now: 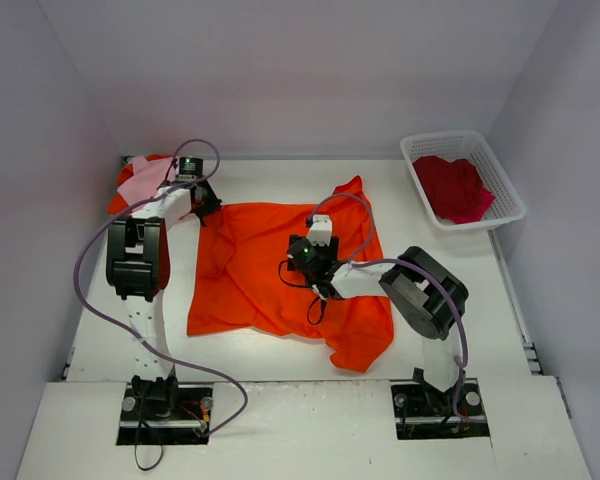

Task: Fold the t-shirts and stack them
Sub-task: Flatten out the tshirt

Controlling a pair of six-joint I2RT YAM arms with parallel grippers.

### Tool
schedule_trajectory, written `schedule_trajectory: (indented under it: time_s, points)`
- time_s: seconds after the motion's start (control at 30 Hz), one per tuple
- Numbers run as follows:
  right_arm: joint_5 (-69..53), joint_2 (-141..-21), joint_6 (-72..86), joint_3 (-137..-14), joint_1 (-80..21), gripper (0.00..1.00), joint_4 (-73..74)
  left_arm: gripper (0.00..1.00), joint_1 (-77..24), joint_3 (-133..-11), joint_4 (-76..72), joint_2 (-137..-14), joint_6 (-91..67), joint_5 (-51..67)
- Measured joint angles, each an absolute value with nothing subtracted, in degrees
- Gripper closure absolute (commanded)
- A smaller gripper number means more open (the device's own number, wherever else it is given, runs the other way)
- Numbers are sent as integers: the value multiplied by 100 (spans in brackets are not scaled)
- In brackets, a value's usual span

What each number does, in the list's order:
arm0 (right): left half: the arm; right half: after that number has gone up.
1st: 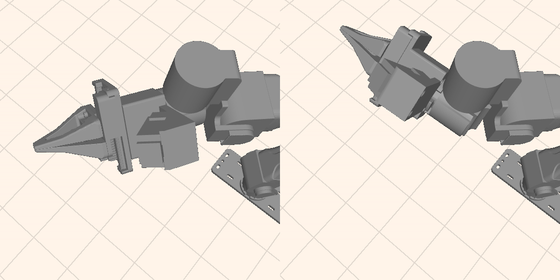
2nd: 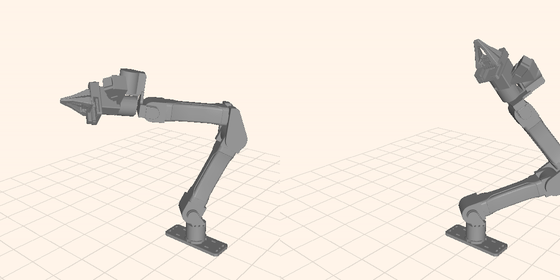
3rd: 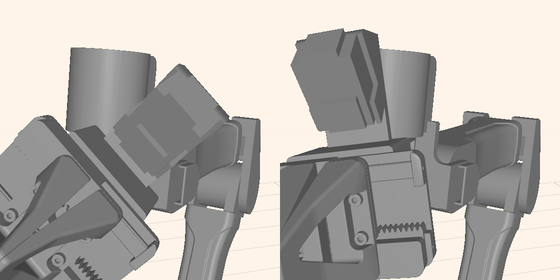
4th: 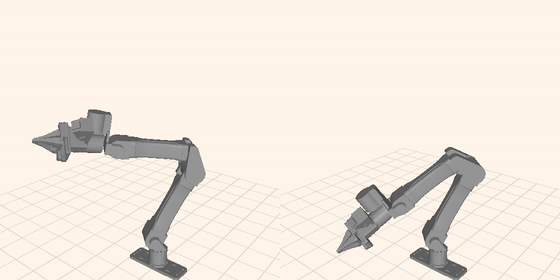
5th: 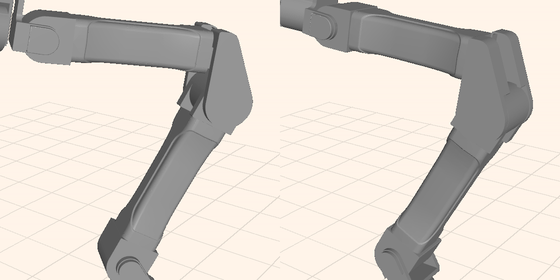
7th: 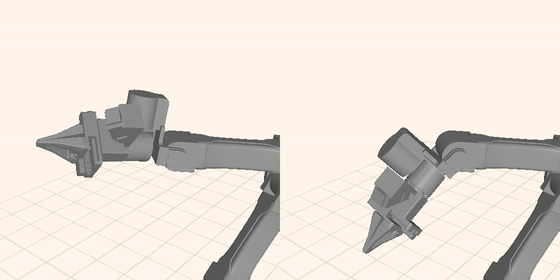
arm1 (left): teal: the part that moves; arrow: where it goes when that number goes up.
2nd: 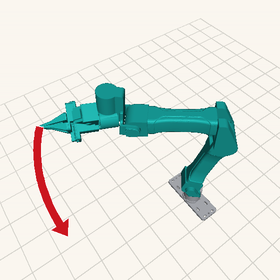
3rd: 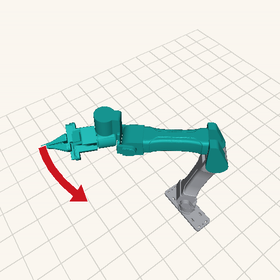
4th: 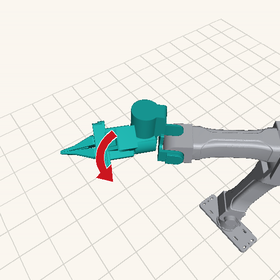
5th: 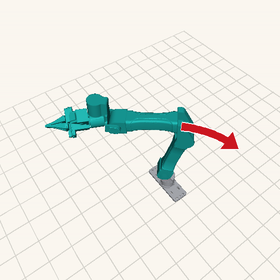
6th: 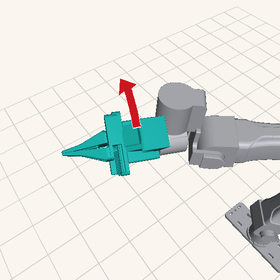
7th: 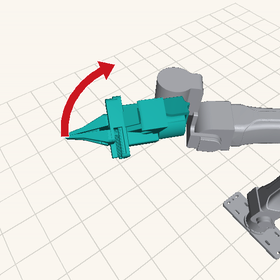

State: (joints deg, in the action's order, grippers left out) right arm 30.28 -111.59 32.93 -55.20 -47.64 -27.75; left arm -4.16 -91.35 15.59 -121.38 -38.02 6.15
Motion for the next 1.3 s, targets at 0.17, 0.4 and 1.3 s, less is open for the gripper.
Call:
schedule_trajectory:
  time_s: [0.17,0.4,1.3]
  points:
    - [3028,-11163,3295,-5520,-4770,30,-2783,100,-416,-9341,1627,-12075,-3802,622]
    - [3028,-11166,3295,-5529,-4772,30,-2783,100,-416,-9592,1702,-12040,-3798,624]
    - [3026,-11216,3301,-5531,-4869,31,-2856,37,-301,-11024,2171,-12776,-3463,921]
